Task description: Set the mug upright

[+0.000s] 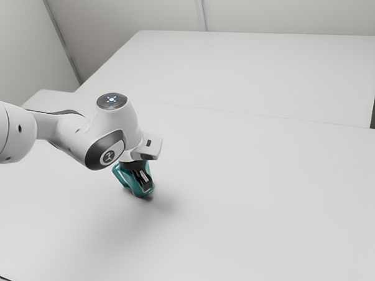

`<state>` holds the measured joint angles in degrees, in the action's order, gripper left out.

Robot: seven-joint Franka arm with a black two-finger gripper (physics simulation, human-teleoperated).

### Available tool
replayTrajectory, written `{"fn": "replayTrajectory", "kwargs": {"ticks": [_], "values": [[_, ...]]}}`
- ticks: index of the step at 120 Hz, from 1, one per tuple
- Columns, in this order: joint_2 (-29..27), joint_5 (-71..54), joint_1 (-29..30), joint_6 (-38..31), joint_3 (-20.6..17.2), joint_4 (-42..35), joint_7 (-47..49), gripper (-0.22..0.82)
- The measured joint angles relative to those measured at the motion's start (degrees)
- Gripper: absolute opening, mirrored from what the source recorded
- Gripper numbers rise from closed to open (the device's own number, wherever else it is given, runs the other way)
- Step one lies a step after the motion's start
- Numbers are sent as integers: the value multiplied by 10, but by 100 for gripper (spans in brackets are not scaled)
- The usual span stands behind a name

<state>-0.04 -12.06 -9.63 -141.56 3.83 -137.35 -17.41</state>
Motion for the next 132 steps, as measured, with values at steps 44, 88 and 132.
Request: {"fn": "replayTrajectory", "kwargs": {"ticks": [44,88,132], "values": [[-24,-1,-2,7,0,0,-1,30],[-75,-3,-5,34,0,1,3,33],[-58,7,4,136,-16,193,11,44]]}}
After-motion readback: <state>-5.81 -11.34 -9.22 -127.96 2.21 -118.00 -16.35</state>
